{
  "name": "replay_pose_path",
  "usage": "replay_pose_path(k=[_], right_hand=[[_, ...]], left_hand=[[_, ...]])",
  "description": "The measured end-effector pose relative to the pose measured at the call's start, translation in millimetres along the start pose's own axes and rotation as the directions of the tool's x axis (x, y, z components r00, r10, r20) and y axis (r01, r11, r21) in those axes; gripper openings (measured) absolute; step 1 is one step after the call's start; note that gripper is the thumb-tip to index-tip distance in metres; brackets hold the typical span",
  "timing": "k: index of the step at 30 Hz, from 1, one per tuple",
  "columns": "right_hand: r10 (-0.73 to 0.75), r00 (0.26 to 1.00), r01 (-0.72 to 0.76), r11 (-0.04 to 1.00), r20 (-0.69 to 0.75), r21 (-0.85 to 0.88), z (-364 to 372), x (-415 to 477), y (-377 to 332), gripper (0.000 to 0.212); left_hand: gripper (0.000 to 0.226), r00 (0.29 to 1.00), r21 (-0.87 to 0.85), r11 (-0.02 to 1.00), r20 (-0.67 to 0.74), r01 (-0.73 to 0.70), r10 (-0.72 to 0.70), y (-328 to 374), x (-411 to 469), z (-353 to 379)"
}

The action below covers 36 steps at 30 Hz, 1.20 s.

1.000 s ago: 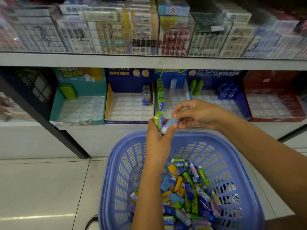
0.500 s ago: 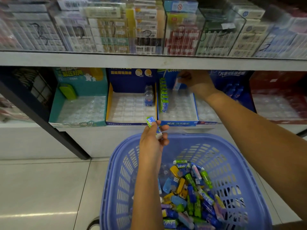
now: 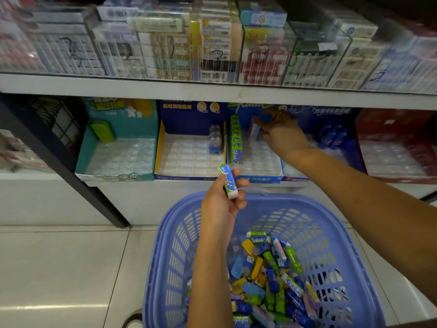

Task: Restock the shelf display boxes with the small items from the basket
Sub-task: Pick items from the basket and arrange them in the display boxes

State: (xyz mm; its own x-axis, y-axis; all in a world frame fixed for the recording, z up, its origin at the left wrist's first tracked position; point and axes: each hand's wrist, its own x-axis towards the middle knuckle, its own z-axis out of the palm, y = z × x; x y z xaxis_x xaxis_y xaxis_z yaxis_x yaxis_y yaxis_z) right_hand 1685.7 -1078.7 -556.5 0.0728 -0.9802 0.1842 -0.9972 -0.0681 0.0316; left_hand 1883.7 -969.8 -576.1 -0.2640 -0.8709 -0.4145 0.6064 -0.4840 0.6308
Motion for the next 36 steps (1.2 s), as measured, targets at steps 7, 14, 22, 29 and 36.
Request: replay_pose_path(k=[7,14,22,29,36], right_hand=[[-0.048,0.990,-0.082,0.556,0.131,0.827,-49,-56,-55,0.015],[-0.132,0.955,-0.208,0.336,0.264,0.919,-66,-89,-57,0.018],[0.238,0.968,-0.061,0.530,-0.079,0.846,-50,-62,-48,0.018],[0.181,0.968,0.005,0.678,-0.173,0.735,-21,-57,-60,0.014],[0.113,0.975,0.056,0.711,-0.193,0.701,-24,-54,-63,0.015]], left_hand=[[0.033,0.973,0.402,0.888,0.147,-0.224,0.180,-5,-10,-8],[0.032,0.931,0.526,0.768,0.229,-0.365,0.285,0,-16,-3],[0.041,0.856,0.886,0.249,0.251,-0.392,0.452,-9,-6,-2],[0.048,0.858,0.921,0.071,0.327,-0.384,0.395,-25,1,-12],[0.042,0.838,0.905,0.110,0.327,-0.411,0.436,-23,5,-13]])
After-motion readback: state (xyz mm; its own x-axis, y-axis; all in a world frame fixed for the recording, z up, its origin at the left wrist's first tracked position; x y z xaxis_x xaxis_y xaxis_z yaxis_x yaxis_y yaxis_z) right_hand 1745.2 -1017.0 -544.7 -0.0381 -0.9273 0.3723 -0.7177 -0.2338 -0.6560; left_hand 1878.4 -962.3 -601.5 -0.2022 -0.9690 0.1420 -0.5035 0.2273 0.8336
